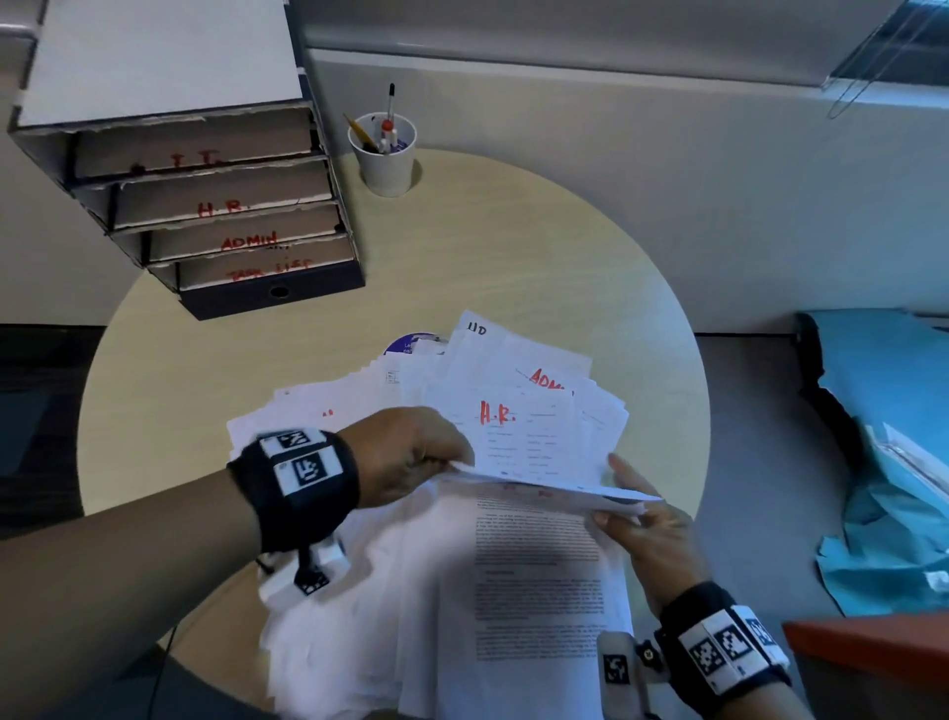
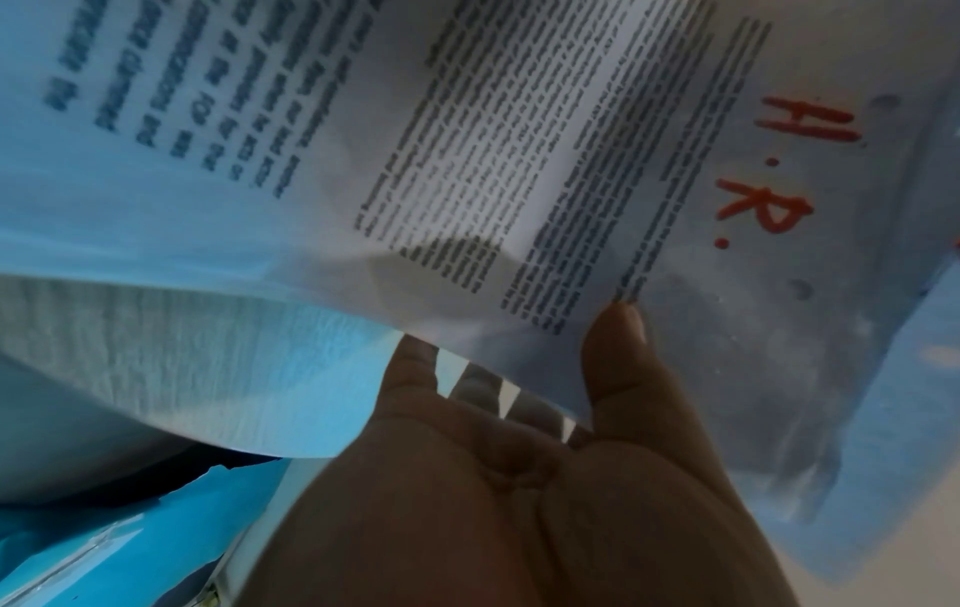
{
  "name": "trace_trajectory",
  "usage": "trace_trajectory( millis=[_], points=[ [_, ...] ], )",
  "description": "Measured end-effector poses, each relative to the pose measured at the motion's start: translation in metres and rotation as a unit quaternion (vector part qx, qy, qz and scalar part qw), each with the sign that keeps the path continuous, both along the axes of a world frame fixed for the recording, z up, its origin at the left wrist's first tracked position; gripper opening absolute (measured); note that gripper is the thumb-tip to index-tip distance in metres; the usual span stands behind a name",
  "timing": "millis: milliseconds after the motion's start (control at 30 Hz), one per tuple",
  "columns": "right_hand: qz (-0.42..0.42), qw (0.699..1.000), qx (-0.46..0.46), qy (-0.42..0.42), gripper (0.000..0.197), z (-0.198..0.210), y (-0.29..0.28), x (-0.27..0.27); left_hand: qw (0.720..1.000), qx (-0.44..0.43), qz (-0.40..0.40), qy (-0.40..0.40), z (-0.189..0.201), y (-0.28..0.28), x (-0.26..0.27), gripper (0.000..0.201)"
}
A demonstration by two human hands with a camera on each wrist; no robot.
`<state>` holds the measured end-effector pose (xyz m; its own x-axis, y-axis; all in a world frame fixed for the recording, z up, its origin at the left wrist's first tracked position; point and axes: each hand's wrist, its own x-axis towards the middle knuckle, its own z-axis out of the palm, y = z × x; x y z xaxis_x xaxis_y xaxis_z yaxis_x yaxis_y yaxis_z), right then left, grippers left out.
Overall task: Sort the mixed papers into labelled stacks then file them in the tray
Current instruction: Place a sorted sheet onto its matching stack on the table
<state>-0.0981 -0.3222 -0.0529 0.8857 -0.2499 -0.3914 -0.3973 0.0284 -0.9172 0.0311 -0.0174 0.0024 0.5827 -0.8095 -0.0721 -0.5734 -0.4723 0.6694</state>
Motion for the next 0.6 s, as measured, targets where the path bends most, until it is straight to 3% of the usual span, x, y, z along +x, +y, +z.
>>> trace_trajectory(
  millis=[67,133,167,200,233,267,300,367,400,533,600],
  points=[
    [0.006,1.0,-0.012,0.002,0.033,0.0,-0.001,-0.002,0.989,-0.028,0.066,0.129,0.003,0.005,-0.008,0.017],
    [0.006,1.0,-0.03,0.0,0.023,-0.001,-0.002,-0.005,0.929,-0.114,0.199,0.29,0.004,0.003,-0.006,0.016],
    [-0.001,1.0,-0.023,0.003,0.021,-0.002,-0.004,-0.007,0.906,-0.137,0.258,0.307,0.0,0.0,-0.001,0.023],
    [-0.015,1.0,-0.003,0.008,0.02,-0.004,-0.005,-0.009,0.911,-0.111,0.291,0.269,-0.008,-0.003,0.008,0.034],
    [-0.027,0.999,0.021,0.01,0.02,-0.004,-0.006,-0.01,0.935,-0.044,0.288,0.202,-0.017,-0.007,0.018,0.041],
    [-0.032,0.998,0.048,0.007,0.026,-0.004,-0.006,-0.011,0.961,0.059,0.246,0.11,-0.027,-0.011,0.028,0.047],
    [-0.028,0.997,0.076,-0.002,0.039,-0.004,-0.006,-0.011,0.967,0.151,0.198,0.043,-0.035,-0.019,0.036,0.055],
    [-0.012,0.992,0.124,-0.009,0.069,-0.001,-0.006,-0.008,0.95,0.271,0.153,0.0,-0.048,-0.036,0.048,0.076],
    [-0.005,0.991,0.13,-0.007,0.074,0.0,-0.005,-0.007,0.94,0.306,0.154,0.008,-0.049,-0.042,0.053,0.082],
    [0.004,0.998,0.055,0.027,0.04,0.005,0.001,0.0,0.917,0.353,0.188,-0.004,-0.06,-0.048,0.062,0.075],
    [-0.008,0.998,0.045,0.035,0.031,0.001,0.005,0.002,0.922,0.335,0.197,-0.011,-0.061,-0.047,0.062,0.064]
  ],
)
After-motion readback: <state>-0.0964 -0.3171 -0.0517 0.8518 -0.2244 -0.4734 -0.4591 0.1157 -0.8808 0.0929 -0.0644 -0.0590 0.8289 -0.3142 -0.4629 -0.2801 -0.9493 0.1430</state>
